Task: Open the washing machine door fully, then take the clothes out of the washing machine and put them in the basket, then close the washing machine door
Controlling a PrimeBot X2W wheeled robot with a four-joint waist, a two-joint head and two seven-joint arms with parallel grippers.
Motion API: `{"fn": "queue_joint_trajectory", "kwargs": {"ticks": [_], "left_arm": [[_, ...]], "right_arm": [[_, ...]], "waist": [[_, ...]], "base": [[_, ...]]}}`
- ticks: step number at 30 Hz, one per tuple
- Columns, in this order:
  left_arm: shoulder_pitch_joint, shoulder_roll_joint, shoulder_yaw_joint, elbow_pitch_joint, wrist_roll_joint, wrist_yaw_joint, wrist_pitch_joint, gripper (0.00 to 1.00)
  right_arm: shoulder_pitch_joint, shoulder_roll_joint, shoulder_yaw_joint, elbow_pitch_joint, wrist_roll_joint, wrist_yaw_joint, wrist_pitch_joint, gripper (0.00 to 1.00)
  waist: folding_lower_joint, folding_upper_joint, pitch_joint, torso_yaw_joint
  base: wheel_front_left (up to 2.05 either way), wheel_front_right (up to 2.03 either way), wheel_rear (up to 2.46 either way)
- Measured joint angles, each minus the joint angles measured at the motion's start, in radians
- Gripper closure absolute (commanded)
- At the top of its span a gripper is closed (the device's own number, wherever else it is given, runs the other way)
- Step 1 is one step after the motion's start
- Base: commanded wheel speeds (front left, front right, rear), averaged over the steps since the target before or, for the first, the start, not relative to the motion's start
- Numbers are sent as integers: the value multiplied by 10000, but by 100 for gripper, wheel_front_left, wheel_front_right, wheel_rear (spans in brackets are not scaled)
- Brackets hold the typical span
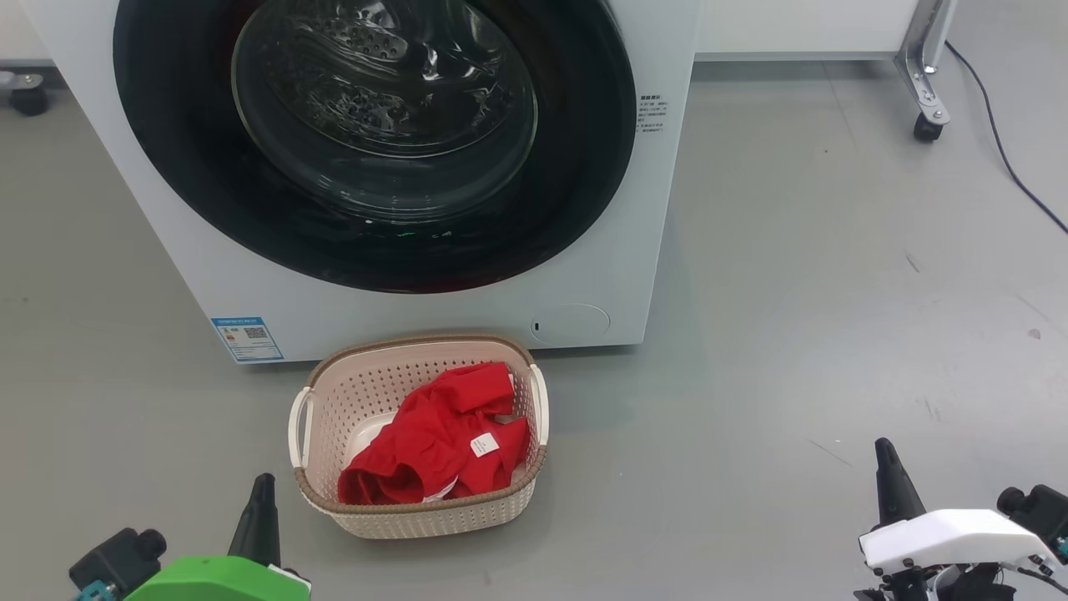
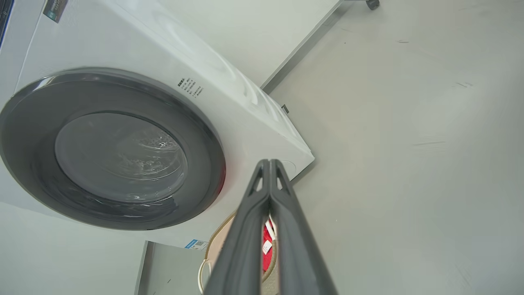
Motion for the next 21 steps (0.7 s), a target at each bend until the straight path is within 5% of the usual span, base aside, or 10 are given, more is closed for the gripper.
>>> {"fn": "queue_joint_trajectory", "kwargs": {"ticks": [21], "left_arm": [[-446,105,633,270,-2801,-508,617,100]], "right_arm": [[-616,2,-654,422,2663,351,621,100]], "waist": [[0,0,13,-51]], "base": [[0,0,0]]}}
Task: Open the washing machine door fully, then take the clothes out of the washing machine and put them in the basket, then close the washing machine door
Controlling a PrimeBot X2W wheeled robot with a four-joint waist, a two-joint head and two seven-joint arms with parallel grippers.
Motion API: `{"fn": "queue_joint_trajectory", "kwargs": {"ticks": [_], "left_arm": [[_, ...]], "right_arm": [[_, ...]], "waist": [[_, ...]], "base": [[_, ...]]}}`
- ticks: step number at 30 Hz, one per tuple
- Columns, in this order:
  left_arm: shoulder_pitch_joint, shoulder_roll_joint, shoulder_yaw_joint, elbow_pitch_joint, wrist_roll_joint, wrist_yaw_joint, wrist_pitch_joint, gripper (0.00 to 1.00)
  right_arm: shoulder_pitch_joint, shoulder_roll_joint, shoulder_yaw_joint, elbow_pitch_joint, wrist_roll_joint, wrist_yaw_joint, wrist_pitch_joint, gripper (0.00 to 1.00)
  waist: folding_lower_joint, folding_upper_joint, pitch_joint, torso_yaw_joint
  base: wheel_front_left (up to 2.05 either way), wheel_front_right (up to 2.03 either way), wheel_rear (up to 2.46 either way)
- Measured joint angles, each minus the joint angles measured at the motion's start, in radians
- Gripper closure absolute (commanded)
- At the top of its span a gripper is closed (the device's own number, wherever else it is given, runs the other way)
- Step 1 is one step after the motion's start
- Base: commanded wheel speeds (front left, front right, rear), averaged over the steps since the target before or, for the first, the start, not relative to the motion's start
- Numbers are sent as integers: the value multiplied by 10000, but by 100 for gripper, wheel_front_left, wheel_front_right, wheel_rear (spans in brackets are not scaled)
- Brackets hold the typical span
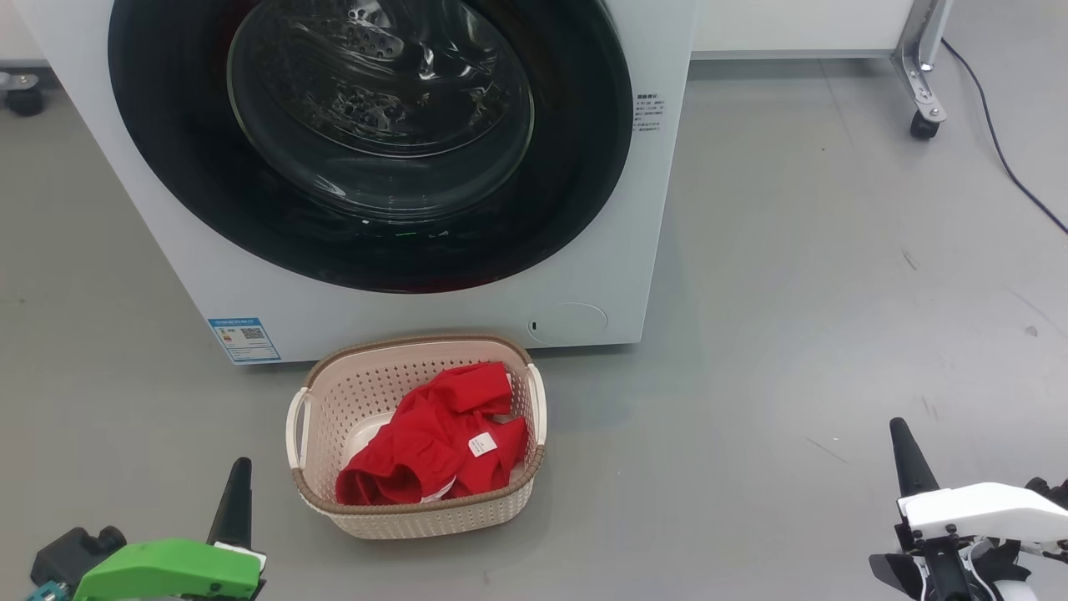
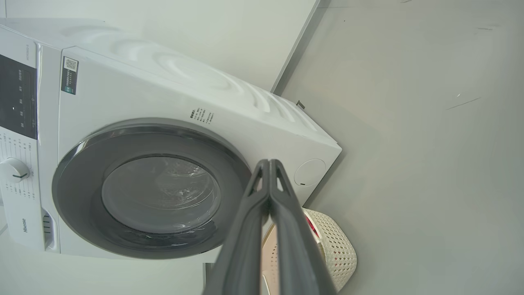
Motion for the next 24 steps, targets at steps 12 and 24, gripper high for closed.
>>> {"fn": "queue_joint_trajectory", "kwargs": {"ticks": [12,24], "left_arm": [[-244,38,359,138,-1687,-211,337,100],[-481,67,690,295,-3104,-491,616,100]], "right_arm": [[-357,2,-380,242,1549,211,343,100],[-671,4,-721,464,2930,439,685,100]], "waist": [[0,0,7,-29],[0,0,14,-56]], "base": [[0,0,0],[0,0,0]]}}
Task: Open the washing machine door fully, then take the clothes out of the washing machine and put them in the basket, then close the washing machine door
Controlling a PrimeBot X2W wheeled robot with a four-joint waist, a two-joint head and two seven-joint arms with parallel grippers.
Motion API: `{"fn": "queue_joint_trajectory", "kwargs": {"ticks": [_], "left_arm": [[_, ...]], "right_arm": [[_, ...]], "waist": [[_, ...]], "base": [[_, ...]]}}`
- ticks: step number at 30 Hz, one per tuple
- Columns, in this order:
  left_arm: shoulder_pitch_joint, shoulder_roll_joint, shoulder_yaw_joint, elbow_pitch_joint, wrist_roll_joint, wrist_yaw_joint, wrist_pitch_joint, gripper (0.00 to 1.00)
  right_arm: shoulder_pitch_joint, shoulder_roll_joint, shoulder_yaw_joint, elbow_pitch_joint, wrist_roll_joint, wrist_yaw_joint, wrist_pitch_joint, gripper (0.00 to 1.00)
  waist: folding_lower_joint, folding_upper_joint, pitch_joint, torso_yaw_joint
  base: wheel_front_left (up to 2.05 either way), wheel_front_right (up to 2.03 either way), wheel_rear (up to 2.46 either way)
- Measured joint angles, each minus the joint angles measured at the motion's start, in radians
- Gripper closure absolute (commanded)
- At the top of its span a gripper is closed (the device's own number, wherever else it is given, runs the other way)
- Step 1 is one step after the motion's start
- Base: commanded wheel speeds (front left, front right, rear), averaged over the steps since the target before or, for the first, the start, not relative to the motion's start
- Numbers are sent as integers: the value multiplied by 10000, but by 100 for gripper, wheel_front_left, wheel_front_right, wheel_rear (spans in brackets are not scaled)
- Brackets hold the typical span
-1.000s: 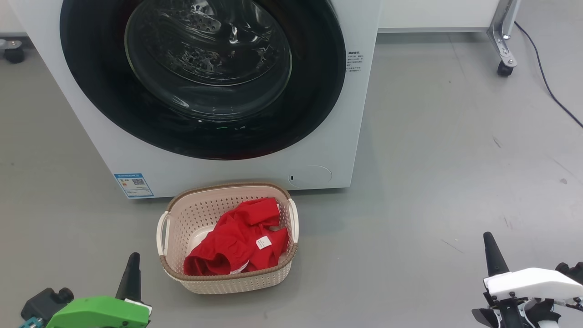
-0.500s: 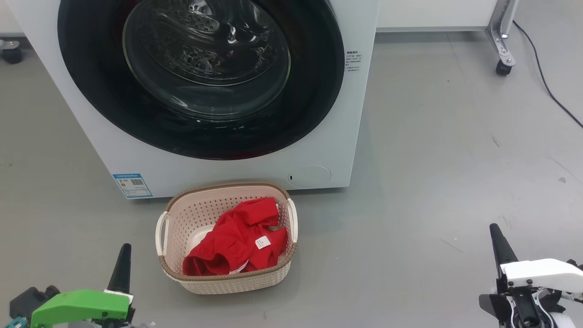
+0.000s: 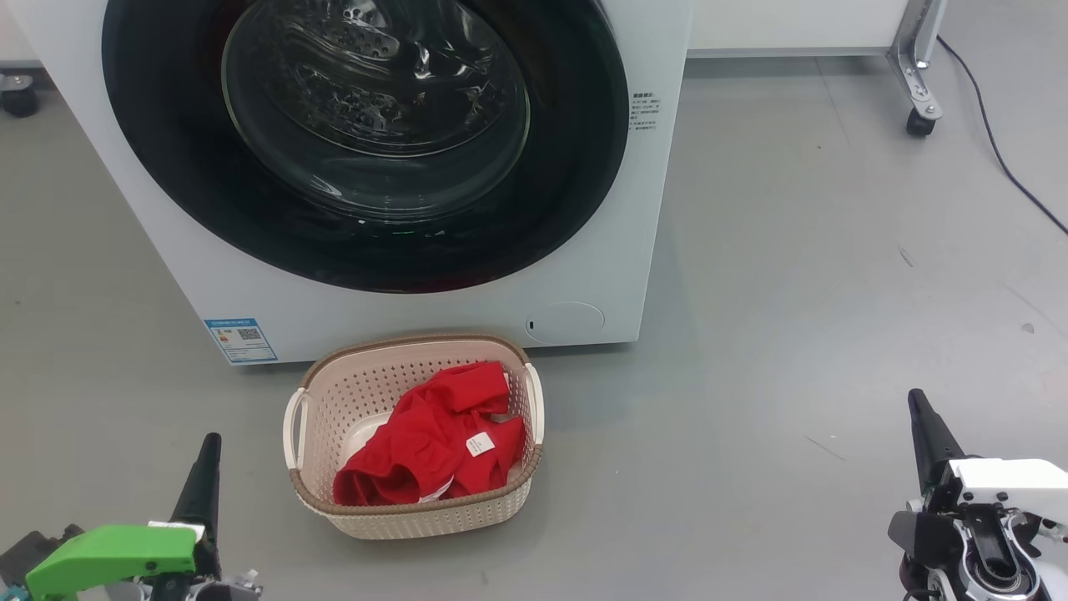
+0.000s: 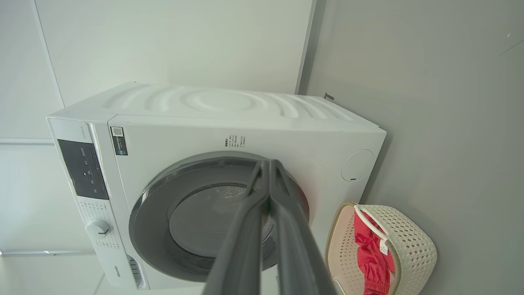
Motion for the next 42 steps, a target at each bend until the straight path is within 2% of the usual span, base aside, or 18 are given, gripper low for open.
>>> {"fn": "queue_joint_trajectory", "kwargs": {"ticks": [5,42], "left_arm": [[-56,29,150,48,-560,-54,119,100],[-151,31,178,211,-560,-128,163,100]], "right_arm": [[-150,0,-130,67,510,84,102,100],[-249,4,-171,236,510,90,130,100]], "waist": [[0,0,1,-8],[0,0,-7,-8]], "base": [[0,0,0],[0,0,0]]}}
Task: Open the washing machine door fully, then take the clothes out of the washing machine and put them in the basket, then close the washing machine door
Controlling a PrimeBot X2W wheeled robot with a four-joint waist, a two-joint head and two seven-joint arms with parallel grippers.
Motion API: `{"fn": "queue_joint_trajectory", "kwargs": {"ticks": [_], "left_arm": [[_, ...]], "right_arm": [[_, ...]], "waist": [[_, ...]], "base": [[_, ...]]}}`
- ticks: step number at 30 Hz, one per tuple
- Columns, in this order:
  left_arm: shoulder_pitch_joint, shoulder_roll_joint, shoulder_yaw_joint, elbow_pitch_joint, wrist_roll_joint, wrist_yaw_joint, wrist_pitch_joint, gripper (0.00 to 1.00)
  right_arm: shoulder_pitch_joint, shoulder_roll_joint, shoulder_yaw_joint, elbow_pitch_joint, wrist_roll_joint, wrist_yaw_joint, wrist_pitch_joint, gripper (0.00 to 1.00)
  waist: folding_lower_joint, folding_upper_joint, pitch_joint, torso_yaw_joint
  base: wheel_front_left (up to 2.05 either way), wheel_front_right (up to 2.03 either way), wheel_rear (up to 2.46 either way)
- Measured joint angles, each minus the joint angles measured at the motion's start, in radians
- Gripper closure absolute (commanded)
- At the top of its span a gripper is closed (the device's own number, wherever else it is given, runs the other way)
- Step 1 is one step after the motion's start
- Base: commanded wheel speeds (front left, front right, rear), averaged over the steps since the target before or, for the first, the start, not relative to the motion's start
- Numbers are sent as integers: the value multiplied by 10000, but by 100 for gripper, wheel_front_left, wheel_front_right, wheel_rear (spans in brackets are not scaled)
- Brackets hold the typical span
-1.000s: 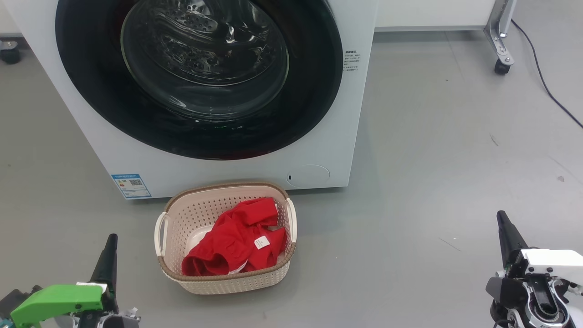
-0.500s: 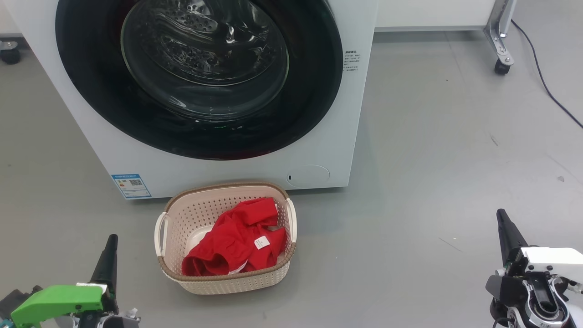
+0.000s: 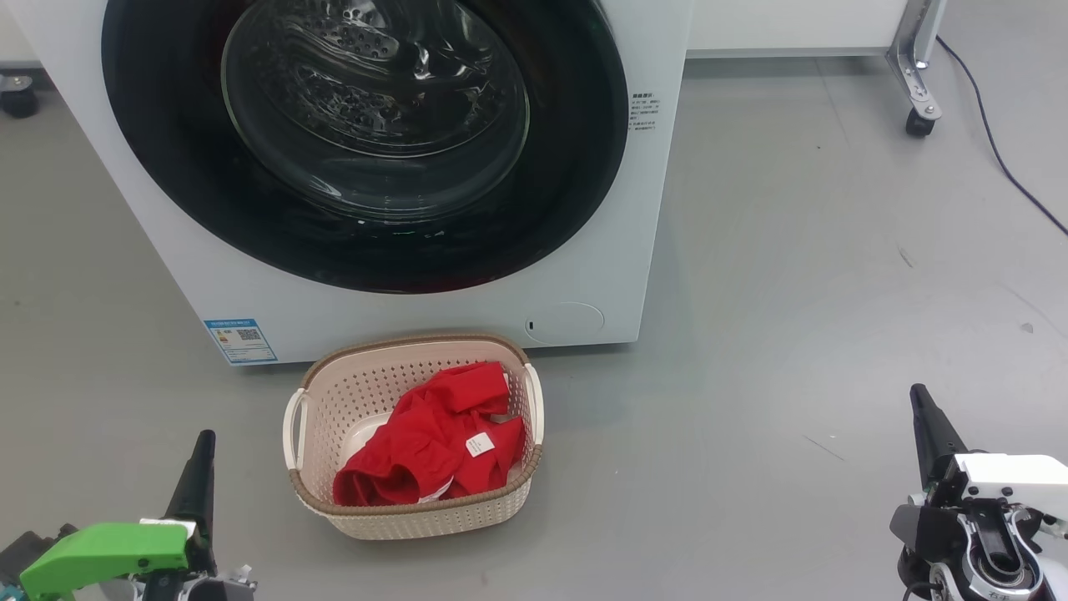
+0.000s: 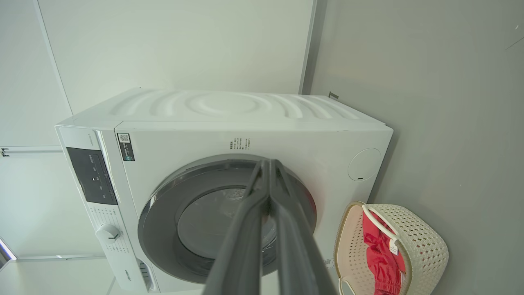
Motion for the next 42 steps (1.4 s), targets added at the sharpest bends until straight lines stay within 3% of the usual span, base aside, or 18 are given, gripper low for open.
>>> {"fn": "queue_joint_trajectory", "kwargs": {"ticks": [42], "left_arm": [[-26,-2,35,82,0,-2,15,100]], "right_arm": [[-10,10,-38,61,0,31,17,100]], "waist": [[0,0,-3,0]], "base": [[0,0,0]]}}
